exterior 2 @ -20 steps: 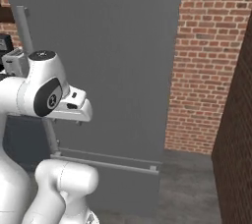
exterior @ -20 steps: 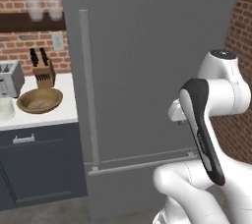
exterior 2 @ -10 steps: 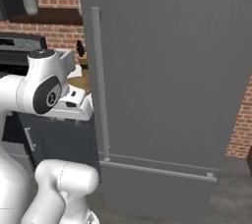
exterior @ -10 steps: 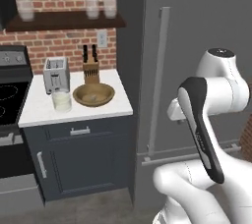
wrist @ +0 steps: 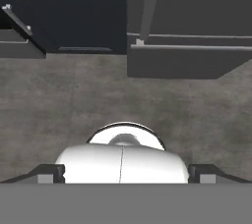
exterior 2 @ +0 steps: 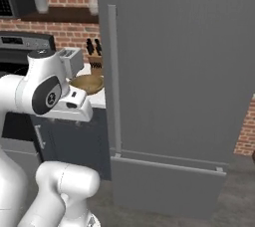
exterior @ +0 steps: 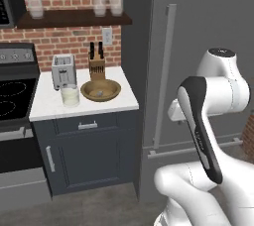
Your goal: Grab a lemon wedge from the fridge and one ice cube from the ice bowl, and put them in the glass of lemonade.
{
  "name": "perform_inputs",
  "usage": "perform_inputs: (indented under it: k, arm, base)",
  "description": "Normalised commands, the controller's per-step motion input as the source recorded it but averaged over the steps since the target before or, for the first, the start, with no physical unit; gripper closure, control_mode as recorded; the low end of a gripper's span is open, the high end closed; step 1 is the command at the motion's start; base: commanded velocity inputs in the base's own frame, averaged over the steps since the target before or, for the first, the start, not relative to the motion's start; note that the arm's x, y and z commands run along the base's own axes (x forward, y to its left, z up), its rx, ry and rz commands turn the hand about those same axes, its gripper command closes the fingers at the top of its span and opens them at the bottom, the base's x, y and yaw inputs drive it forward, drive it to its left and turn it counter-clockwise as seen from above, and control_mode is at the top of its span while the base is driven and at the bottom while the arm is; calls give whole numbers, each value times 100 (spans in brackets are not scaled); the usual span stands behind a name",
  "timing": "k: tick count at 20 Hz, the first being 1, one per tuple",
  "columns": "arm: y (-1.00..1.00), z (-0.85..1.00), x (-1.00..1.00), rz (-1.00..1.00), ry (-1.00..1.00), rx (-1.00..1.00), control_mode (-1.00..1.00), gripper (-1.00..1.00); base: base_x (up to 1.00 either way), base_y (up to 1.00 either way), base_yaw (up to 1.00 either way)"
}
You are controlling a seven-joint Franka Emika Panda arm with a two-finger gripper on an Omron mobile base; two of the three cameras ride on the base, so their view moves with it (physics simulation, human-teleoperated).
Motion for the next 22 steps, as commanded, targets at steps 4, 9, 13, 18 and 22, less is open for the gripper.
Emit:
perform_inputs:
  k: [4,9,13,18,22]
  arm:
    - [0,0,0,0,0,0,100,-100]
    - [0,0,18,0,0,0,-100,-100]
    - [-3,-1,41,0,-3,0,-100,-100]
    - [-17,0,68,-3,-14,0,-100,-100]
    - [-17,0,74,-5,-27,0,-100,-100]
  base:
    - [-28,-3,0]
    - [0,0,0]
    - [0,0,0]
    - [0,0,0]
    - [0,0,0]
